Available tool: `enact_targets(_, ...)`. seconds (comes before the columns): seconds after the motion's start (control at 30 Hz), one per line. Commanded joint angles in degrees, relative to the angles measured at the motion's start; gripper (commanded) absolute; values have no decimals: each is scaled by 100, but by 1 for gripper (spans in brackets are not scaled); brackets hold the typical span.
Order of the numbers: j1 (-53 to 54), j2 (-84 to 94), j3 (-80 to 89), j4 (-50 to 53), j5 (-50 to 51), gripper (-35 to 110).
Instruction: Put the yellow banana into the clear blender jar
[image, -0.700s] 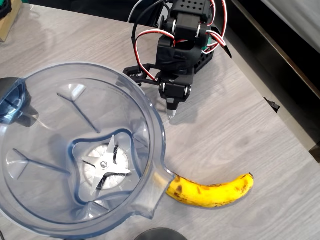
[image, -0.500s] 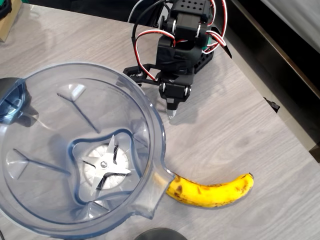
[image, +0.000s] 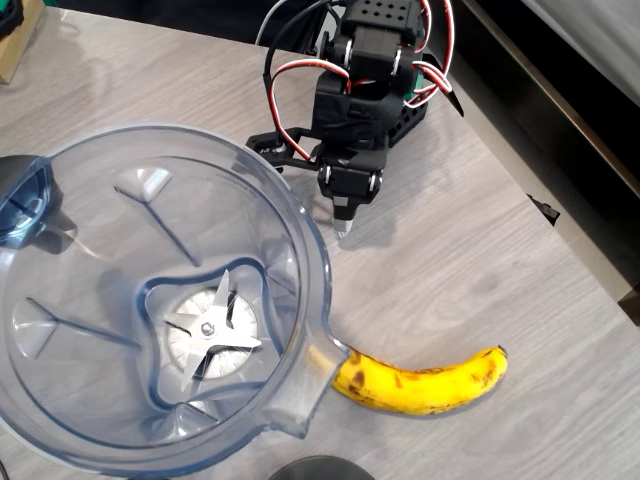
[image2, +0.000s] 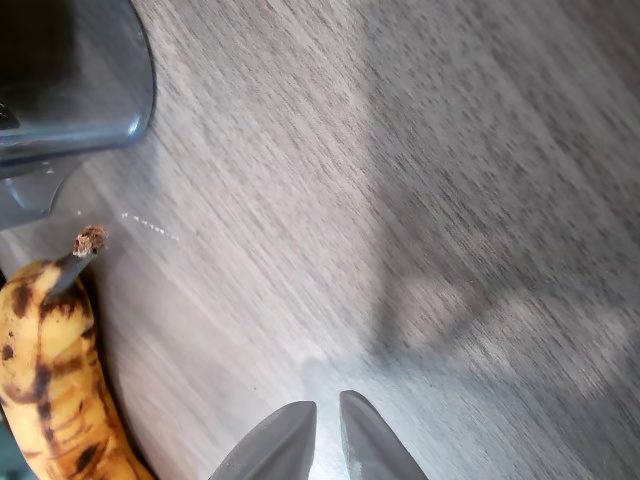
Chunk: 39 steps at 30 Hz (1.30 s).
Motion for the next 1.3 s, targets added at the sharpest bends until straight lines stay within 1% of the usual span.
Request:
enact_targets(0.0, 35, 185, 53, 44, -35, 0)
enact_targets(0.5, 35, 185, 53, 44, -62, 0)
enact_targets(0.53, -193, 185, 53, 53, -79, 0)
enact_targets(0.63, -1521, 193, 53, -26, -79, 0)
enact_targets(0.73, -2382, 211, 53, -105, -299, 0)
enact_targets(0.8, -2698, 211, 53, -114, -457, 0)
enact_targets(0.9, -2813, 220, 53, -132, -501, 0)
enact_targets(0.93, -2848, 220, 53, -404, -123, 0)
enact_targets(1.0, -3085, 237, -70, -773, -97, 0)
enact_targets(1.03, -3155, 229, -193, -914, -53, 3)
enact_targets(1.1, -3261, -272, -703, -1125, 88, 19)
enact_targets(1.13, -3278, -914, -1081, -1318, 88, 24)
enact_targets(1.2, -3278, -2681, -2180, -1529, 149, 29)
enact_targets(1.27, -3278, -4482, -3621, -1327, 308, 30)
